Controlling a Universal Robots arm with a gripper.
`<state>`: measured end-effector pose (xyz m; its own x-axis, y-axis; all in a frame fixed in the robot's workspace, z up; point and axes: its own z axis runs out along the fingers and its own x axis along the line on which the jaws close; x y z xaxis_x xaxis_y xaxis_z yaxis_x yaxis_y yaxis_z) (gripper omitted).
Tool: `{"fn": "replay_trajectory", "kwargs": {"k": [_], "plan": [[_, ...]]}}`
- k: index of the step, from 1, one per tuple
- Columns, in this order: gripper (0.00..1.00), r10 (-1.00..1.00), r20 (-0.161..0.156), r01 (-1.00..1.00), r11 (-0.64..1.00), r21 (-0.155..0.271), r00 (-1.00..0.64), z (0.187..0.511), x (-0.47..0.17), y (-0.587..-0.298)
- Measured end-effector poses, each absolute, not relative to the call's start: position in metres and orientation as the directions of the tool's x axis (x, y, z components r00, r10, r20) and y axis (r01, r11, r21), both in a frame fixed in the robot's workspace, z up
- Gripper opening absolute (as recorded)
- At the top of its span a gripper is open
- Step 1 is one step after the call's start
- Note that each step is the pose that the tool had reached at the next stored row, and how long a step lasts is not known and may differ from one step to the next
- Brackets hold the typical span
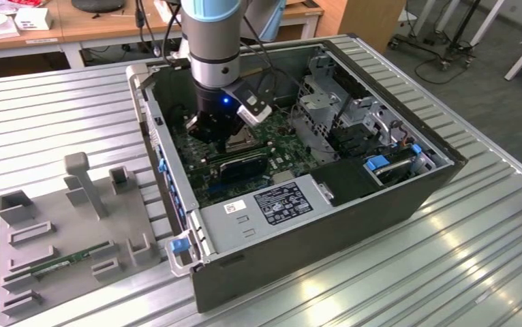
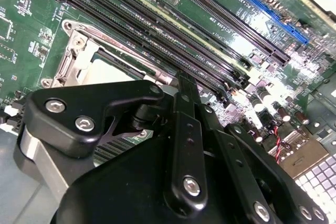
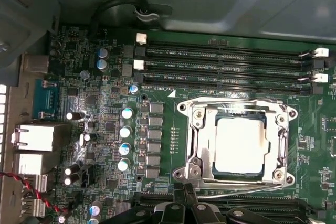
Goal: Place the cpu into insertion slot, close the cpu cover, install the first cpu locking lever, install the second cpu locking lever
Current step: 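Install the second cpu locking lever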
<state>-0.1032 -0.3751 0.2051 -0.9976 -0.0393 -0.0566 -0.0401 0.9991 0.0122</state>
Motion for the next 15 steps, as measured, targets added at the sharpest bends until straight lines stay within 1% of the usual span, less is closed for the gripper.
{"fn": "replay_trajectory", "kwargs": {"k": [15], "plan": [[0.11, -0.039, -0.057, -0.04, 0.999, 0.026, -0.998, 0.2029, -0.1046, -0.3743]]}}
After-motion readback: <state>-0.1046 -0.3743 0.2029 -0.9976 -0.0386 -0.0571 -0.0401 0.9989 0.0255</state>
